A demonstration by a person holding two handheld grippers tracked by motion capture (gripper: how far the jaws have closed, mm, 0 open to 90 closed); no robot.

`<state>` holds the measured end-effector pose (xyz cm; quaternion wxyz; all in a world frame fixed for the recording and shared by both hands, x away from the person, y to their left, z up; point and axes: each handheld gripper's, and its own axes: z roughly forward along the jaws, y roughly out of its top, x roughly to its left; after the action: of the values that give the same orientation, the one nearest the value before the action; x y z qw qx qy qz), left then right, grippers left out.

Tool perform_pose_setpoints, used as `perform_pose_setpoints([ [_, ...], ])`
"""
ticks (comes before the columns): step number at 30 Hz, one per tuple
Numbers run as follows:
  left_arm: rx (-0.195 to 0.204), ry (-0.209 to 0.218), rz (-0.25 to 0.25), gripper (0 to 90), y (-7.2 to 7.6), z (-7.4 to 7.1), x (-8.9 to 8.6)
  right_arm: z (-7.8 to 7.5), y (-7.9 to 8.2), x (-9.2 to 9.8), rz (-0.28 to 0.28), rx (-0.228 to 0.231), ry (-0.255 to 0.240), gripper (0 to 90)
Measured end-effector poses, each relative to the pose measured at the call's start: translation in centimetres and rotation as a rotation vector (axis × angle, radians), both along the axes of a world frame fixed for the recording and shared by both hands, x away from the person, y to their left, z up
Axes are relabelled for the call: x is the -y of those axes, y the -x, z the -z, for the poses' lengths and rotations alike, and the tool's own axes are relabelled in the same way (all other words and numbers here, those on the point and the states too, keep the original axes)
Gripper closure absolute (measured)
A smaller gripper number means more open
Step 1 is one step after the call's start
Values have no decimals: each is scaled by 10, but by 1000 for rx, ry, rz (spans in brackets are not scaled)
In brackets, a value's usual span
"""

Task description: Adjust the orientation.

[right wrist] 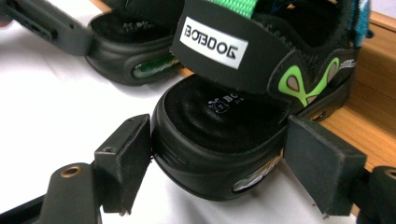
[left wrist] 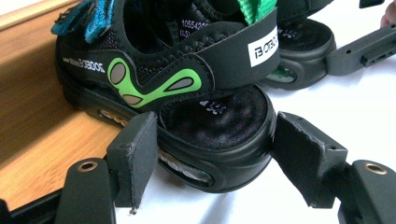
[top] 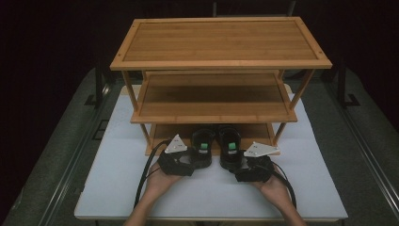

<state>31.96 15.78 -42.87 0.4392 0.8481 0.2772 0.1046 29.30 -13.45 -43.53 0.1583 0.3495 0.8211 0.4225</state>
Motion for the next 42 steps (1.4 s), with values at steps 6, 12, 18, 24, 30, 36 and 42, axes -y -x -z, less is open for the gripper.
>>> perform_pose_setpoints([
  [6,1,4,-13,306,-1,1,2,1,-2,-2,7,8,-8,234],
  [12,22,-28,-4,310,4,-1,4,5,2,-1,29,20,-27,235],
  [18,23,-25,2,314,12,-1,-1,5,10,4,55,30,-22,263],
  [24,17,-23,9,428,19,-2,-4,7,23,7,63,69,-4,432],
  [30,46,-24,-10,541,25,-2,-6,5,31,7,75,90,4,600],
  [36,74,-13,-21,624,31,0,-8,4,42,2,71,101,33,709],
  [42,79,13,-40,712,31,3,-5,5,42,-2,79,106,48,757],
])
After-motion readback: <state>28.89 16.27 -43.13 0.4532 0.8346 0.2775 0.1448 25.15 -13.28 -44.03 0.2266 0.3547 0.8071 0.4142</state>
